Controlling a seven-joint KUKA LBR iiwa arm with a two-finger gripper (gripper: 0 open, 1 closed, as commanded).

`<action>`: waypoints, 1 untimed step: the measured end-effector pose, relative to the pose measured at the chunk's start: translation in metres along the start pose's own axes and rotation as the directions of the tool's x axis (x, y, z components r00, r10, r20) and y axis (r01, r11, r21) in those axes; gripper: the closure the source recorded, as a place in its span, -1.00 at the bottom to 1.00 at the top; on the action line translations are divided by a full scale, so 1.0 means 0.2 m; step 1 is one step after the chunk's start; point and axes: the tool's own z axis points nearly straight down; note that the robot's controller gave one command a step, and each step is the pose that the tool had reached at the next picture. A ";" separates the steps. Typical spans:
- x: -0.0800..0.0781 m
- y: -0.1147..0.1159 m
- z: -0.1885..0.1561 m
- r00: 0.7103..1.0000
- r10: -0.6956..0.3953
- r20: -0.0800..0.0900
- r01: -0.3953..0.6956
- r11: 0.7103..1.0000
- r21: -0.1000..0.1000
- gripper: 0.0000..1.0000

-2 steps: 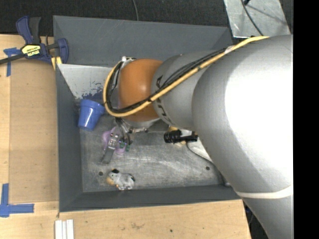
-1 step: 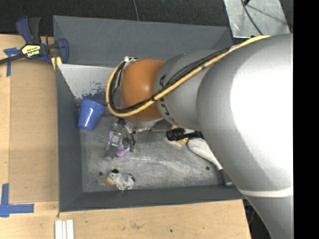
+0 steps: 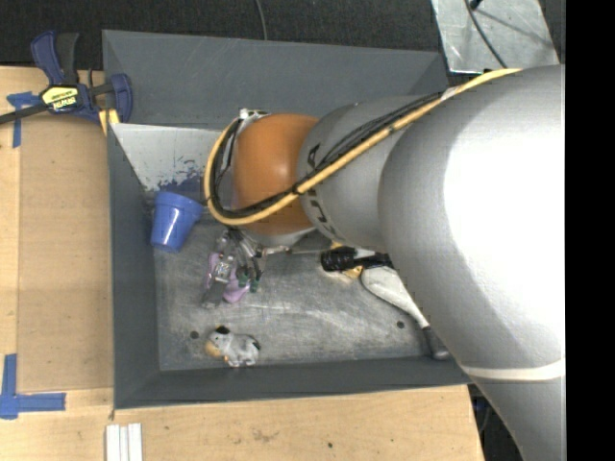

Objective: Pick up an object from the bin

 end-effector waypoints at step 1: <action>0.00 0.00 0.00 1.000 0.000 0.000 0.000 1.000 0.000 1.00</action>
Offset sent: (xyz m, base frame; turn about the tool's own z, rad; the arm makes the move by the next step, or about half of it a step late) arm -0.0001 -0.0001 0.0291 0.0000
